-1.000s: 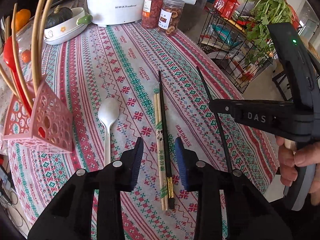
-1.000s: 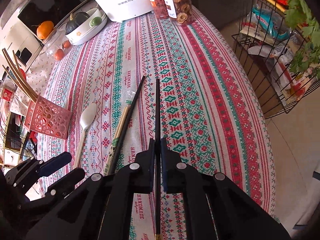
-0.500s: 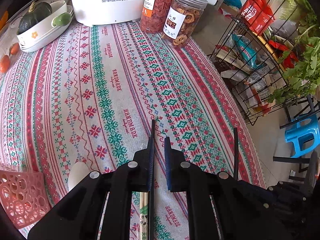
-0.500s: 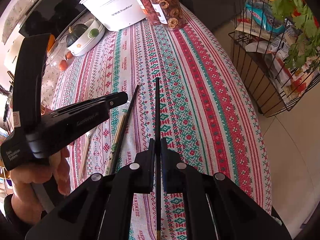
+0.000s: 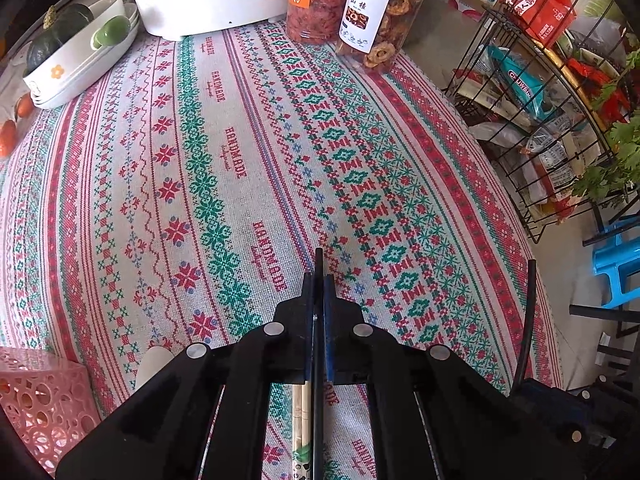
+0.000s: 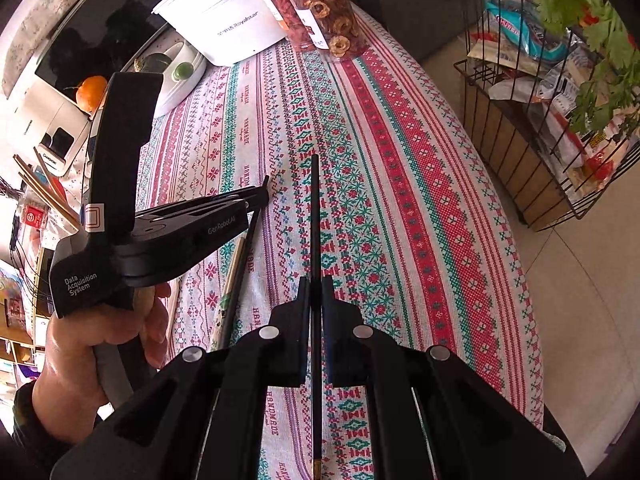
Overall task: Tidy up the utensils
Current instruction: 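Grasp a black chopstick with the left tool while the right tool lifts its chopstick, then carry both chopsticks over the pink basket and open both tools to drop them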
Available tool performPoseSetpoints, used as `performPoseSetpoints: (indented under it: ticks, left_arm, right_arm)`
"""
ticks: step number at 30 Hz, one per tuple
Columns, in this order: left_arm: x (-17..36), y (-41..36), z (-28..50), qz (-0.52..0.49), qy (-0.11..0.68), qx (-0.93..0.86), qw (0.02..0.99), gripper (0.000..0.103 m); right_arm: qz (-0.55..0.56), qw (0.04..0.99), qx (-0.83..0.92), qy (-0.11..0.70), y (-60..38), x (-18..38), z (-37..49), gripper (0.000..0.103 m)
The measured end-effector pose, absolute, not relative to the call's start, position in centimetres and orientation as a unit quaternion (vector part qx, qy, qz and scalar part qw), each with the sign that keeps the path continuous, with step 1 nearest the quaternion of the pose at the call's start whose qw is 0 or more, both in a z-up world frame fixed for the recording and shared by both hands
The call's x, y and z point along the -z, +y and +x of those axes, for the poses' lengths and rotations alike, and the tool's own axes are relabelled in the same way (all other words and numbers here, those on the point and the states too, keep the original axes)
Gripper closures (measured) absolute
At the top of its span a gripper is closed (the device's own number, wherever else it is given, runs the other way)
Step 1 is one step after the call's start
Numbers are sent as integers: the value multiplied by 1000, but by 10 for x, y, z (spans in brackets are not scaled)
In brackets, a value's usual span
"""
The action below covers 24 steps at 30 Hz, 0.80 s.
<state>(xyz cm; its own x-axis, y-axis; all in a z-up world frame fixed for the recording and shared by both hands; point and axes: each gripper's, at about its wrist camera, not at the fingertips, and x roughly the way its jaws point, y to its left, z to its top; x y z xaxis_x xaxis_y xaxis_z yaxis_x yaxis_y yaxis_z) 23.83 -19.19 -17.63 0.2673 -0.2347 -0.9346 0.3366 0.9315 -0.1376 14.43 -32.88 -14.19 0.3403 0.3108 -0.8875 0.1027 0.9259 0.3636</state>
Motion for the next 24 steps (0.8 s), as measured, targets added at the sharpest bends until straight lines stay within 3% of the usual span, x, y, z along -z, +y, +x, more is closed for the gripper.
performPoseSetpoints:
  ticks: [14, 24]
  left_arm:
    - [67, -140, 147, 13, 442, 245, 863, 99]
    - [8, -58, 77, -50, 356, 262, 896, 99]
  right_arm:
    - [177, 843, -99, 498, -316, 85, 115, 97]
    - [113, 883, -132, 436, -269, 40, 84, 97]
